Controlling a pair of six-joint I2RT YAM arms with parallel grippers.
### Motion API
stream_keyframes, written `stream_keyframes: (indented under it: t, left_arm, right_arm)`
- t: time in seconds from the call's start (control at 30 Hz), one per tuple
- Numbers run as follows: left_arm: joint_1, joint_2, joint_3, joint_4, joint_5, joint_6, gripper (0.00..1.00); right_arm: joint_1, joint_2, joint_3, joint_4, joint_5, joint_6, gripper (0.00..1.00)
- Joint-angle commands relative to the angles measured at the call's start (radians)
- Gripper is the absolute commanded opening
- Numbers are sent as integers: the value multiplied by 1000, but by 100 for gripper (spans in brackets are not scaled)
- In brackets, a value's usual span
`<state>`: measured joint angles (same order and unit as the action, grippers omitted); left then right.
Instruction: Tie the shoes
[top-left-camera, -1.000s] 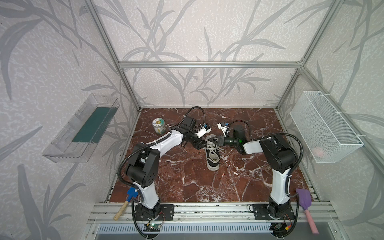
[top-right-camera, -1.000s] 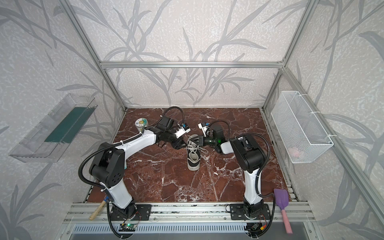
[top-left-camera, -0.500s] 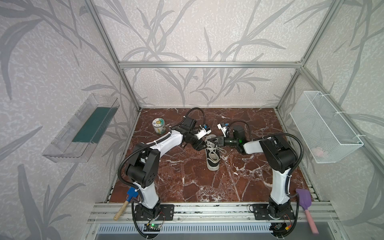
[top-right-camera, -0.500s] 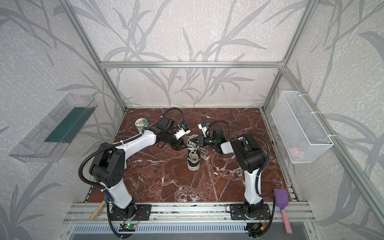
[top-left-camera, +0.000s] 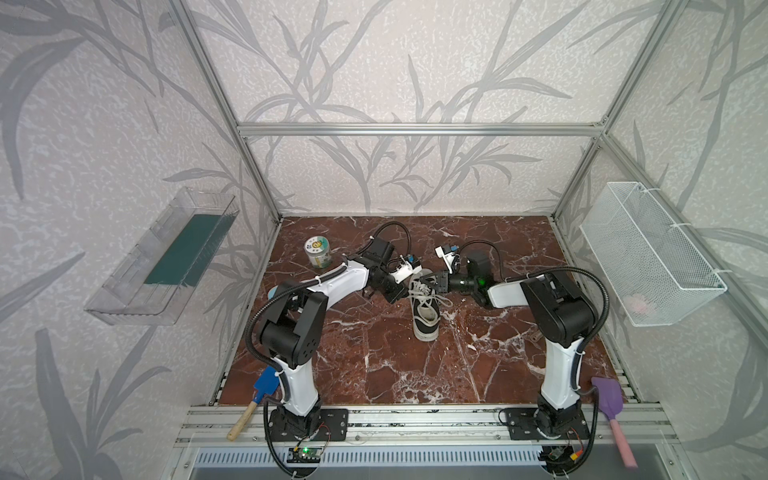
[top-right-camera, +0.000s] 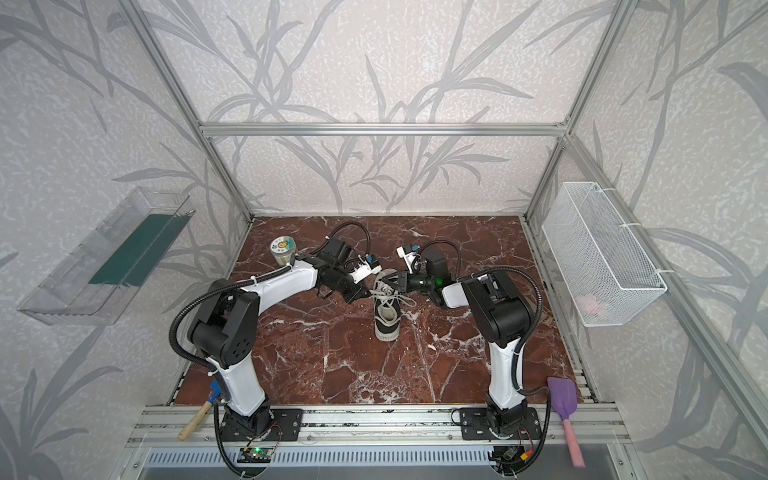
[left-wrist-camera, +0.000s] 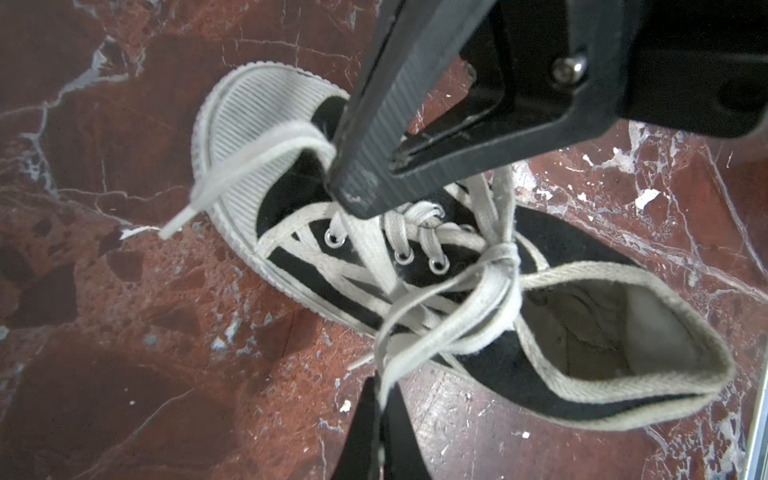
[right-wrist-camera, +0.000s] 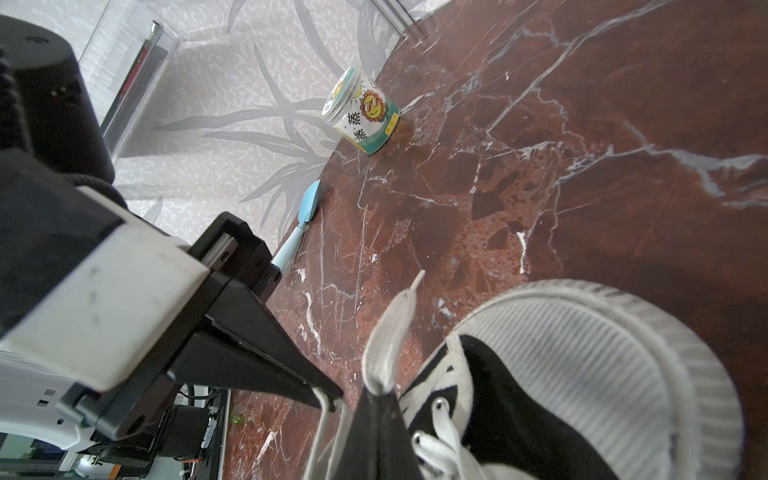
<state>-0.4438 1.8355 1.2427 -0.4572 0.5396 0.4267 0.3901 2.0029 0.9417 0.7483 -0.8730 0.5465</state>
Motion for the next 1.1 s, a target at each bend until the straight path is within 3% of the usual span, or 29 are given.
stream_keyframes:
  t: [0.0,1.07]
  left_arm:
    - [4,-11,26,-21,-9,14,0]
    - [24,-23,29,-72,-53,46,0]
  right_arm:
    - [-12,-61,-31,10,27,-25,0]
    - [-160,-331,-288,-80,185,-117,0]
